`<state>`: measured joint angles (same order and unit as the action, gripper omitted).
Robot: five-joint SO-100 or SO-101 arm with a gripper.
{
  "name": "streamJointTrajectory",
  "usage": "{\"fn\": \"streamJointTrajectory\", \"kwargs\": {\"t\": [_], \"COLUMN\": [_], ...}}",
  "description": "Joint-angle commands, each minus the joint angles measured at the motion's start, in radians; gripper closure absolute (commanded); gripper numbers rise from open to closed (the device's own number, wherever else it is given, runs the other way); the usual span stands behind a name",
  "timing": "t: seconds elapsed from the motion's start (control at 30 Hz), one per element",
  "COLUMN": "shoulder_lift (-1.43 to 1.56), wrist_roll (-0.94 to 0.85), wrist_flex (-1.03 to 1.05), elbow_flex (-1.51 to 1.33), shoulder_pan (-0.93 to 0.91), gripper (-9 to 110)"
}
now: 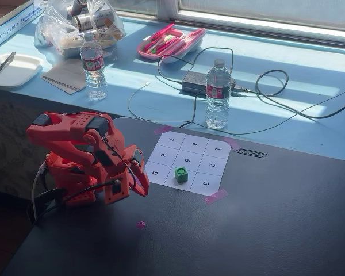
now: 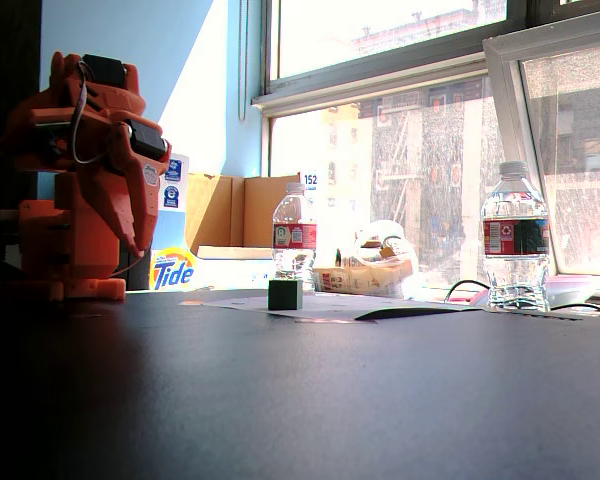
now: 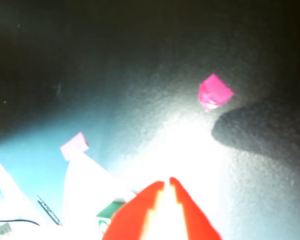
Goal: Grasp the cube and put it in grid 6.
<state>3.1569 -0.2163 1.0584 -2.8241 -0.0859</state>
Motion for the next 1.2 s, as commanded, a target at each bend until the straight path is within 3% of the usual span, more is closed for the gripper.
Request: {"fn": "streamJointTrajectory", "kwargs": {"t": [0.0, 1.17], "shoulder_lift": [0.072, 0.144], "wrist_roll": [-0.009, 0.009], "wrist_flex": [-0.008, 0.032], "elbow_flex": [-0.034, -0.189], "shoulder_pan": [0.002, -0.049], "gripper": [101, 101]}}
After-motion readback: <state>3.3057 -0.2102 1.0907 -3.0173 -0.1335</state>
